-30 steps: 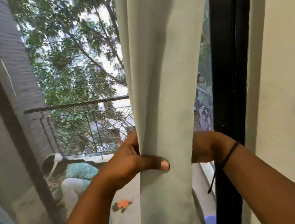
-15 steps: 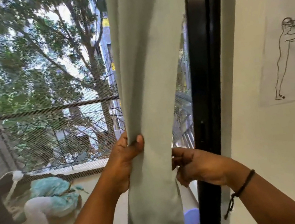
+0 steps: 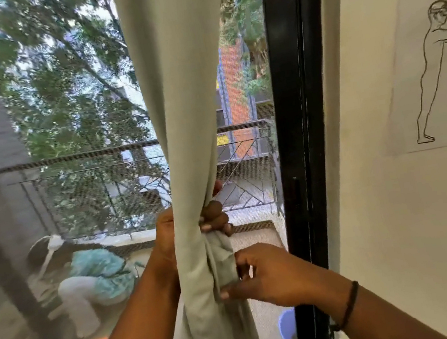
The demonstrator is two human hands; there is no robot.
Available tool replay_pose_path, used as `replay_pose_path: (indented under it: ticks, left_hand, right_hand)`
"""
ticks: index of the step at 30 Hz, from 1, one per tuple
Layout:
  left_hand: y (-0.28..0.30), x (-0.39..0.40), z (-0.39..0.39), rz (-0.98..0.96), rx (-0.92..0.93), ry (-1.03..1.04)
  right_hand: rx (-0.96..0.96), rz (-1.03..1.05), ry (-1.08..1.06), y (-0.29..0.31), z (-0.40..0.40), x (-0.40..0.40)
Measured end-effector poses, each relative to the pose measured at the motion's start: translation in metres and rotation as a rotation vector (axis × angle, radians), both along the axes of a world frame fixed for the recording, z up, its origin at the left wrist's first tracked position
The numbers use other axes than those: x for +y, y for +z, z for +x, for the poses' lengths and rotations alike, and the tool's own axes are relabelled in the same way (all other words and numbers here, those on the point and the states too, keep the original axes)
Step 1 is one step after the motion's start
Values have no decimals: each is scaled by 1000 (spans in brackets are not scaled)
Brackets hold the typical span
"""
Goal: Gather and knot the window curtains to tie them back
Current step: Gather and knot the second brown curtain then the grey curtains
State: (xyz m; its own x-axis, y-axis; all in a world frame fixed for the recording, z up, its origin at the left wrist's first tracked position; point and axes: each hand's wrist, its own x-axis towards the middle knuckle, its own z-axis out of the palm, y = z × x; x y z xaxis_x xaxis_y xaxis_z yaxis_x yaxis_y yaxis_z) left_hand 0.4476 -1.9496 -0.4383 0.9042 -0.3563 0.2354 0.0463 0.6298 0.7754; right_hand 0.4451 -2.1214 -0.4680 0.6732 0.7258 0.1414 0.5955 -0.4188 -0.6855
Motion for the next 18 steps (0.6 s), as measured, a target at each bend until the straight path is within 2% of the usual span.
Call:
replay_pose_path:
  ticks: [3,4,6,8,11,13,14,16,18]
  left_hand:
    - [0,-13,1,-25,-67,-85]
    - [-1,-14,-2,-5,-68,-9]
    - [1,-20,-12,32,-84,140]
    - [1,-31,-19,45,-86,210]
    - [-3,-48,-27,101,-9,265]
    - [-5,-56,-38,191,30,312]
    - [-4,-61,-44,240,41,353]
    - [-3,-70,-56,303,48,479]
    - [-3,-80,-65,307,34,595]
  right_hand:
    - [-12,-66,-8,8,2,-26]
    - [-95,-104,-93,15,4,-40]
    - [-485,-100,-350,30,8,-65]
    - [-892,48,-483,46,10,-79]
    - [-1124,372,-489,46,23,-77]
    - [-1113,511,-497,32,37,-70]
    - [-1040,574,-498,27,43,-68]
    - [-761,710,-535,21,52,-61]
    - [-420,680,-490,14,57,-48]
